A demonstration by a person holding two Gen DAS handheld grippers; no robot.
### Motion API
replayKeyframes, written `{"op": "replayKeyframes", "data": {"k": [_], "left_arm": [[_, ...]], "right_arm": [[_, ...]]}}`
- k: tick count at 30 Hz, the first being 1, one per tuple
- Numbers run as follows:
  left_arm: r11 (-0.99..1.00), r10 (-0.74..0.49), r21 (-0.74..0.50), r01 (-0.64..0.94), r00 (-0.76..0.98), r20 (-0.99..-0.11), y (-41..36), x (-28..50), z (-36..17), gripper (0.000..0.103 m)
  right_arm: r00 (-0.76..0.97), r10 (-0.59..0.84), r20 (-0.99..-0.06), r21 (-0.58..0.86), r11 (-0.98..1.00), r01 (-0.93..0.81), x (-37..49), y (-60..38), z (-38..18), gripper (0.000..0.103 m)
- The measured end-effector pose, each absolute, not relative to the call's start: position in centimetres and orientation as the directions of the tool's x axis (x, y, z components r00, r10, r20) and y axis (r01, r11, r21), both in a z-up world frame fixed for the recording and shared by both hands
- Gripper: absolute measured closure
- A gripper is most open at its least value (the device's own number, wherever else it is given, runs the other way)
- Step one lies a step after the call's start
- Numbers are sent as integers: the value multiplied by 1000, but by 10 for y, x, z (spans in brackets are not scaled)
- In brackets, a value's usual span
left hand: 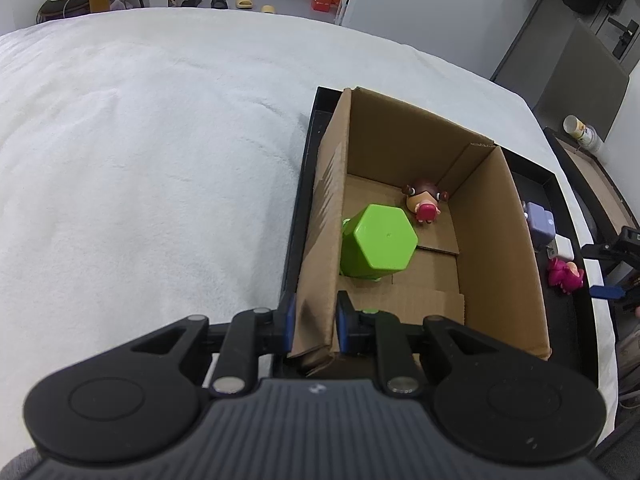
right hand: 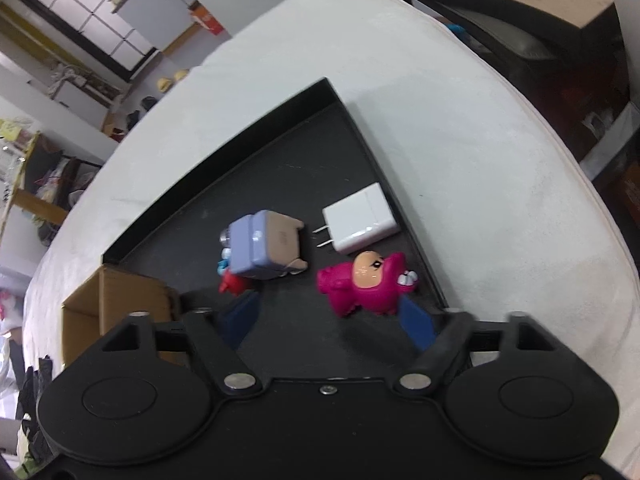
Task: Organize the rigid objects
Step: 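Move the right gripper back over the magenta figure on the tray, then close the right gripper on the magenta figure and lift it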
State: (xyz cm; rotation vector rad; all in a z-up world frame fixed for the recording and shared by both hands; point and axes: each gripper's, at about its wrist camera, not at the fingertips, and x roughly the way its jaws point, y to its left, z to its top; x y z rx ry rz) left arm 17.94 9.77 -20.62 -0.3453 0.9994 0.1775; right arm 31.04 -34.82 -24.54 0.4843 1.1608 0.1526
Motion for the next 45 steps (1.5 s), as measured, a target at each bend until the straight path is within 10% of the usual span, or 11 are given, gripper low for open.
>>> {"op": "replayKeyframes", "data": {"k": [25,30,45], "left_arm": [[915,-68,-264,-304,530,-845,108,186,-218,84],[914,-68,-265,-308,528,-847,107,187,-219,84],[920,-57,-249,-303,524,-850,106,188,-217,84]], "right_arm": [[418,121,-900,145,989,24,326,-299,-272,16],[415,80,-906,76,997,-27,323,-290,-276,37],[438,157,-885,133,987,-86,302,-285,-243,37]]}}
